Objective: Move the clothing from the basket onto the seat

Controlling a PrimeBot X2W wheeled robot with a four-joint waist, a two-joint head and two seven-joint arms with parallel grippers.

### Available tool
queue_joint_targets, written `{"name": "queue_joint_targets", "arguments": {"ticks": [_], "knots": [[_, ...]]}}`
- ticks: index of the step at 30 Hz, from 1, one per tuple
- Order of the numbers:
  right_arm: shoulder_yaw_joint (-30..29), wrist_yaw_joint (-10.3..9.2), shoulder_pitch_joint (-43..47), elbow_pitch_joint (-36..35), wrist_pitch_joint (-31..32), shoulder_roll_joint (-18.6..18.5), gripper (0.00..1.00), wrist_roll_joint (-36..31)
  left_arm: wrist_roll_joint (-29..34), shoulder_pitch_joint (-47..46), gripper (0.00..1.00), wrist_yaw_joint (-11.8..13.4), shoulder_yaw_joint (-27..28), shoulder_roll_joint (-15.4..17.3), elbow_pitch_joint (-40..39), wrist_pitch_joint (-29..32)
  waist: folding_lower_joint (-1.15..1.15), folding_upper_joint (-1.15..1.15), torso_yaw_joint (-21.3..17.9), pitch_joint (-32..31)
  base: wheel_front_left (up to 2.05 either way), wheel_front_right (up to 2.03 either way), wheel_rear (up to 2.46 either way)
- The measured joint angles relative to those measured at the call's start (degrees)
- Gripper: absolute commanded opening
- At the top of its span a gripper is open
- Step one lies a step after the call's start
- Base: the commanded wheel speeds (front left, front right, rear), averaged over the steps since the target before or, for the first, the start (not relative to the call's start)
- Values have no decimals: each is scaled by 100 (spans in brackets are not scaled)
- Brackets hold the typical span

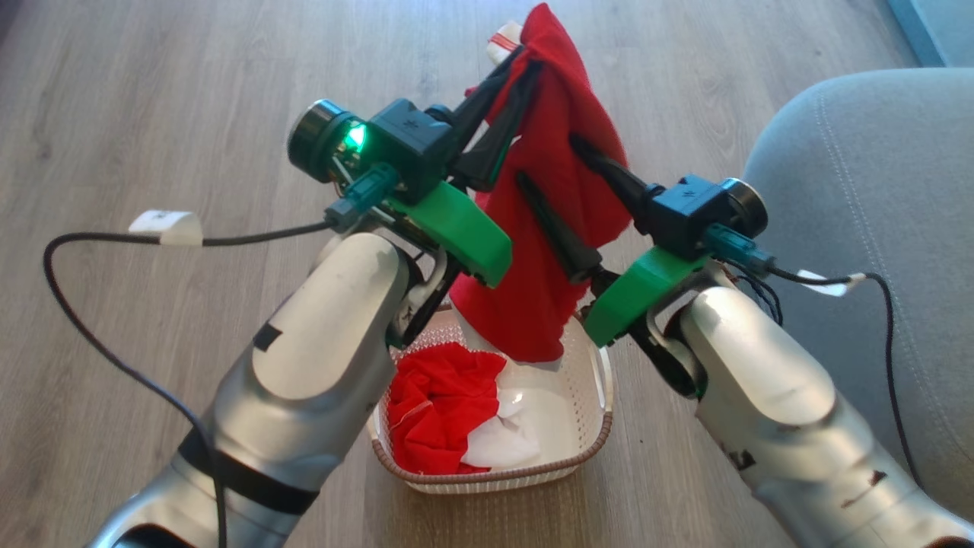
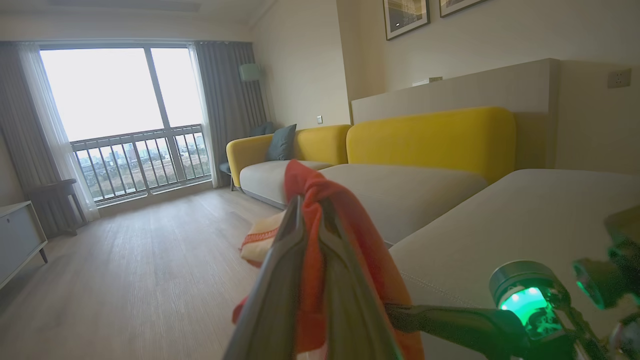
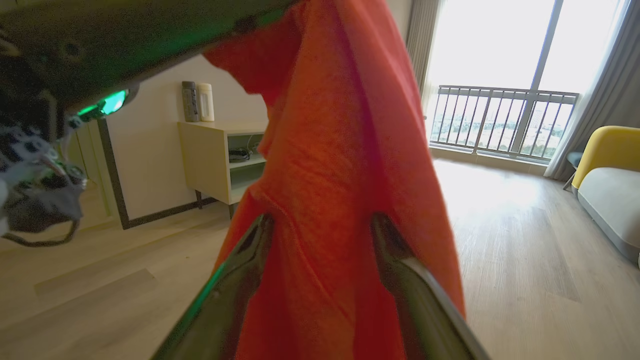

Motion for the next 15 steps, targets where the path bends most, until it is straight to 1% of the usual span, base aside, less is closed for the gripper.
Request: {"name": "queue_joint_targets", "arguments": {"ticks": [6, 7, 8, 9, 15], "knots": [[247, 0, -204, 1028, 0, 168, 100, 15, -226, 0, 0, 52, -313, 3, -99, 0, 0, 0, 129, -21, 0, 0, 0], [296, 0, -229, 1174, 0, 179, 94, 82, -255, 0, 0, 53, -367, 2, -112, 0, 0, 0, 156, -19, 0, 0, 0], [343, 0, -258, 1312, 0, 187, 39, 156, -290, 0, 0, 59, -420, 1, -124, 0, 0, 0, 184, -16, 0, 0, 0], [367, 0, -272, 1386, 0, 196, 0, 234, -323, 0, 0, 62, -466, 3, -126, 0, 0, 0, 212, -12, 0, 0, 0], [363, 0, -411, 1421, 0, 256, 0, 453, -381, -1, 0, 154, -564, 3, -114, -1, 0, 0, 312, 64, 0, 0, 0]]}}
